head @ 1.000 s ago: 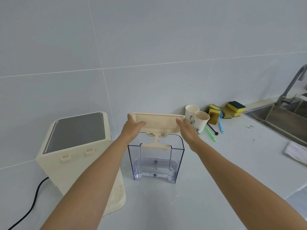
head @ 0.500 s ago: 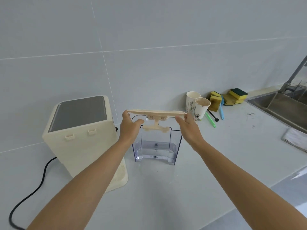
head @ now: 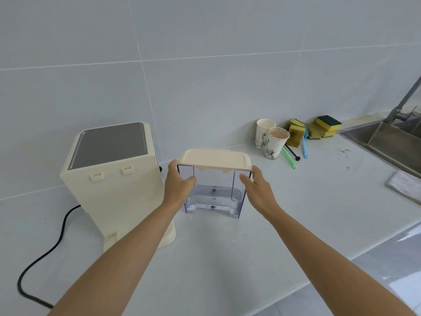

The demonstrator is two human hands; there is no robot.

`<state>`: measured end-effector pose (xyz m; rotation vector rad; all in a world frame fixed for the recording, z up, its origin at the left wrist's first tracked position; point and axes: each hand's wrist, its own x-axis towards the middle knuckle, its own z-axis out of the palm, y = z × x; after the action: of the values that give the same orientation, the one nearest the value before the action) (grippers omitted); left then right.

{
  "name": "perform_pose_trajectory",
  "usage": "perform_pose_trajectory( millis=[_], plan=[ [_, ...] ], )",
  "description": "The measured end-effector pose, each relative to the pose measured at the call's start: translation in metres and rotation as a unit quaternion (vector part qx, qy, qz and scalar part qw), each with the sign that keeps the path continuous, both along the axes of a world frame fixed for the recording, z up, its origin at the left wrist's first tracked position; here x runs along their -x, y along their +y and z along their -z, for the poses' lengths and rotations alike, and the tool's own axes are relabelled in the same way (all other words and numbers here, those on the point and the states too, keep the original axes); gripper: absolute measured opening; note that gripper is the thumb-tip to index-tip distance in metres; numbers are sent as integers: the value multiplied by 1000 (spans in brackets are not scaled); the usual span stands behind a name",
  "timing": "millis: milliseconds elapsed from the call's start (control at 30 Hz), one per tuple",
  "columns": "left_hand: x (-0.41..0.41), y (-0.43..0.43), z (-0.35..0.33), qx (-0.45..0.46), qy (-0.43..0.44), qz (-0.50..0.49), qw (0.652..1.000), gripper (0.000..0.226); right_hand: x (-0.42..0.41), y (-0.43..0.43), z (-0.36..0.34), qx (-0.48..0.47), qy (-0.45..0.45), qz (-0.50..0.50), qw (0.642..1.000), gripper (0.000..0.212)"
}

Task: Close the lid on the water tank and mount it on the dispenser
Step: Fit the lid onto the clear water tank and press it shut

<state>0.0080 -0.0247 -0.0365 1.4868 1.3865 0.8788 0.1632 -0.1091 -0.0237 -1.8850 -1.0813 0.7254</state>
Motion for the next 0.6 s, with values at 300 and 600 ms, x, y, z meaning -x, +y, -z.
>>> perform_pose_trajectory(
  millis=[300, 600],
  plan=[
    [-9, -13, 2, 107, -107, -61, 987, 85, -36, 45, -8, -7, 137, 77, 988, 67],
    [-30, -1, -8, 218, -98, -76, 968, 97, -44, 80, -6, 24, 162, 12, 987, 55]
  ],
)
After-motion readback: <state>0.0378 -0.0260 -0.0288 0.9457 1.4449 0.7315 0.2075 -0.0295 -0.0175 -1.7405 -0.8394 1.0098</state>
